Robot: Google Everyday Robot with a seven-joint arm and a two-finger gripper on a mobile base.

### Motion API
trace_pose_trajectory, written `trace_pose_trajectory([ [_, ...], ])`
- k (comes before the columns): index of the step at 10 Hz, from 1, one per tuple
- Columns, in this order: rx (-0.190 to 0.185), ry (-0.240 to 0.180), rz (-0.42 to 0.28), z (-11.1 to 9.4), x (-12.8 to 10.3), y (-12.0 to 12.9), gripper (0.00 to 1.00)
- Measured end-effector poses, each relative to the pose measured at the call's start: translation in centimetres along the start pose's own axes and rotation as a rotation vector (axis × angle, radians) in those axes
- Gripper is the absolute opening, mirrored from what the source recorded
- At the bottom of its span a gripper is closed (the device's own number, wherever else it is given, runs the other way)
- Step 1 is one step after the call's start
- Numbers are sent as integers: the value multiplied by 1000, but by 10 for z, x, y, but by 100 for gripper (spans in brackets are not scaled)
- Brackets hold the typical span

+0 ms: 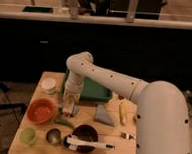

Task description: Wipe red bowl with eraser

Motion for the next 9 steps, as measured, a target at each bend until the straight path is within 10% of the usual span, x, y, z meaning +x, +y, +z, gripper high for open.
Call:
trace_pose_trajectory([
  [9,38,-2,43,5,-2,-24,0],
])
